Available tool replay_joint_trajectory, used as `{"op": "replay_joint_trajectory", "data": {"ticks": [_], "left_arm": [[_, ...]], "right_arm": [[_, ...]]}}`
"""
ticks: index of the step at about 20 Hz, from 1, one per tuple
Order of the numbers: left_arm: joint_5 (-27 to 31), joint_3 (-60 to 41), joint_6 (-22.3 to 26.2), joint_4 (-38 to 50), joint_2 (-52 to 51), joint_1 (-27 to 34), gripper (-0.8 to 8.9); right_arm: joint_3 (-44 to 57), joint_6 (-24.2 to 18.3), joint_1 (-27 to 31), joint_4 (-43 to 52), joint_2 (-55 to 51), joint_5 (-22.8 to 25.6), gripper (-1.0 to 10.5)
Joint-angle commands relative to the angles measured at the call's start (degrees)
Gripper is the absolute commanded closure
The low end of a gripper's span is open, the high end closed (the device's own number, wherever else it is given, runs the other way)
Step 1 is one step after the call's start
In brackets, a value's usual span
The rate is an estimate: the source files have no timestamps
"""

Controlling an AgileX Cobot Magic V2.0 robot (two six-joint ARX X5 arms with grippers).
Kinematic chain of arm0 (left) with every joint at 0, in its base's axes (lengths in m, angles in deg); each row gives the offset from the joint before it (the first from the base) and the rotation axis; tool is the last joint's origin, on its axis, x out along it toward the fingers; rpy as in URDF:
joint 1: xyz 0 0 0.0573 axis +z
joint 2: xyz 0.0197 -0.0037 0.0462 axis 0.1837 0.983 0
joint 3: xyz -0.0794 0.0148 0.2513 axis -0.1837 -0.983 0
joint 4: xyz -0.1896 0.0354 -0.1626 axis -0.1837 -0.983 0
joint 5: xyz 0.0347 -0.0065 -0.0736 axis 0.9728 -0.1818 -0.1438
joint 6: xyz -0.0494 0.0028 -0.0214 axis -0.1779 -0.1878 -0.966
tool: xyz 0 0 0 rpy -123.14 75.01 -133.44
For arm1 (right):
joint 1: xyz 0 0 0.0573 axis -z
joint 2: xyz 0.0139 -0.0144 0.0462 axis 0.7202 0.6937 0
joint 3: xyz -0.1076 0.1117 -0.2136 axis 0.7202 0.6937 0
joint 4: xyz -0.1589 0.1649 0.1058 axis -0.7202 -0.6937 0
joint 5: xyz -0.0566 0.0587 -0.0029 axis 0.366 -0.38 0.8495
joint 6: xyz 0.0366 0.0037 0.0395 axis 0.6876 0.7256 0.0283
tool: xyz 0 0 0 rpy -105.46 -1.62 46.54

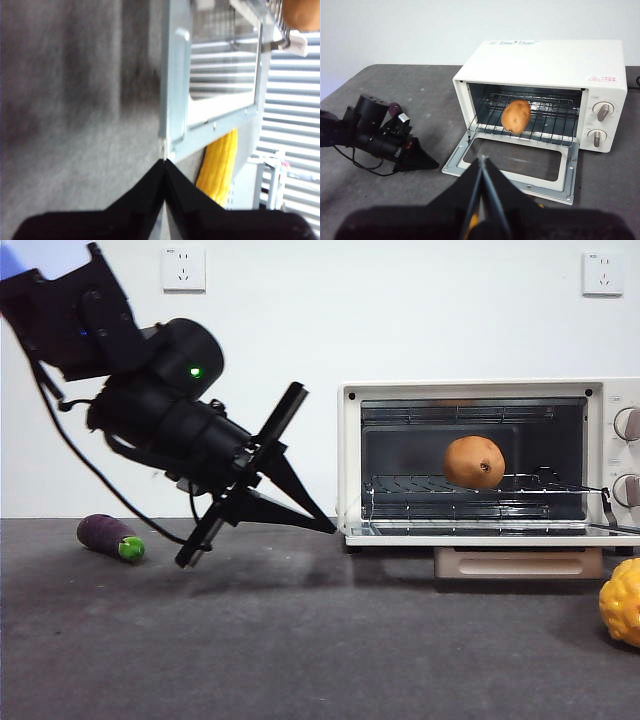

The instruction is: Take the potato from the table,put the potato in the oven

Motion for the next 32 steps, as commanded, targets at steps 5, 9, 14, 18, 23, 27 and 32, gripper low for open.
{"op": "replay_joint_trajectory", "data": {"ticks": [5, 9, 14, 18, 23, 27, 32], "left_arm": [[7.74, -0.04, -2.75, -1.70, 1.27, -0.96, 8.21], [8.98, -0.04, -2.84, -2.40, 1.27, -0.96, 8.21], [8.39, -0.04, -2.84, -2.56, 1.29, -1.14, 8.21], [8.39, -0.04, -2.86, -3.08, 1.29, -1.18, 8.21], [8.41, -0.04, -4.28, -2.71, 1.51, -1.62, 8.21], [8.00, -0.02, -4.83, -1.84, 2.71, -2.58, 8.21], [6.54, 0.22, -5.88, -0.81, 4.61, -2.93, 8.21]], "right_arm": [[-0.09, -0.63, -0.09, -0.42, -0.20, 0.11, 9.5], [-0.09, -1.22, -0.09, -0.46, -0.20, 0.11, 9.5], [-0.09, -1.68, -0.09, -0.39, -0.20, 0.13, 9.5], [-0.09, -1.68, -0.09, -0.46, -0.20, 0.11, 9.5], [-0.09, -1.88, -0.09, -0.33, -0.20, 0.11, 9.5], [-0.09, -2.10, -0.09, -0.20, -0.20, 0.13, 9.5], [-0.09, -2.10, -0.09, -0.42, -0.20, 0.11, 9.5]]}}
